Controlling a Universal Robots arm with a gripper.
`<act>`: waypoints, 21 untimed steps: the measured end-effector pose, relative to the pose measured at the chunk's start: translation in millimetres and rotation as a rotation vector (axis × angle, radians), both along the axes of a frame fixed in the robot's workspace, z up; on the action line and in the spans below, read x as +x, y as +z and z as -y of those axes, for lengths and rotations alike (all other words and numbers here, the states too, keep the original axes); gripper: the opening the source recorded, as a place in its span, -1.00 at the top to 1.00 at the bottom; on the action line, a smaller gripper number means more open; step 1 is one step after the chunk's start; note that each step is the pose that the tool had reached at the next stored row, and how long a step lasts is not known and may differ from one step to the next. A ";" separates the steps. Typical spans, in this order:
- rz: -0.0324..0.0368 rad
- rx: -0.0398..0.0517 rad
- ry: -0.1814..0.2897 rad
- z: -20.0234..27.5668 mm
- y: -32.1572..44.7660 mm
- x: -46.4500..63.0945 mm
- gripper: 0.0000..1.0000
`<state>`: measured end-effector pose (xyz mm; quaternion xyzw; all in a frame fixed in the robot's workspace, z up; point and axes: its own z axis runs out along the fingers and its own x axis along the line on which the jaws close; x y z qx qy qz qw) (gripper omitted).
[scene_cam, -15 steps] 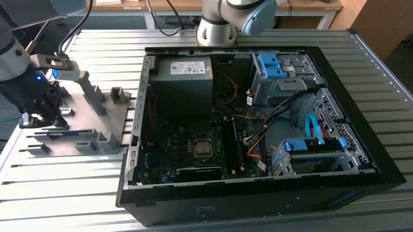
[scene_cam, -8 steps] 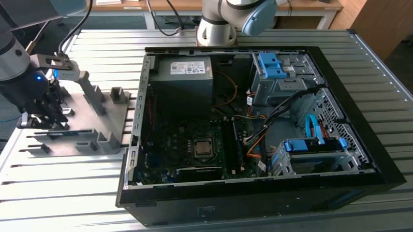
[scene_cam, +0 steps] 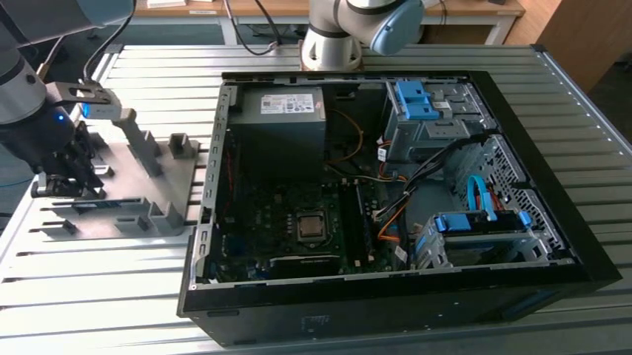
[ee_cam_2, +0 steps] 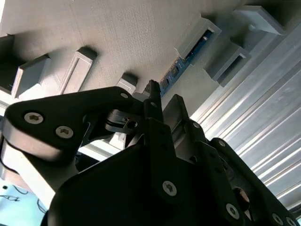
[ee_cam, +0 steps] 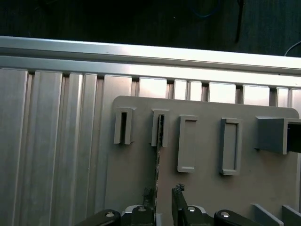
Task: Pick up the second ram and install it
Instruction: 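Pick up the second ram and move it above second insertion slot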
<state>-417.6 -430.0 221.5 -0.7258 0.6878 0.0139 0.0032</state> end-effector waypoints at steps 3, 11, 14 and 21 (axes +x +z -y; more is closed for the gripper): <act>-0.0001 -0.0003 0.000 0.0 0.0 0.0 0.41; 0.0004 -0.0209 0.023 0.0 -2.4 0.1 0.41; 0.0005 -0.0209 0.041 -0.1 -4.4 0.1 0.41; 0.0007 -0.0209 0.069 -0.7 -13.2 0.1 0.41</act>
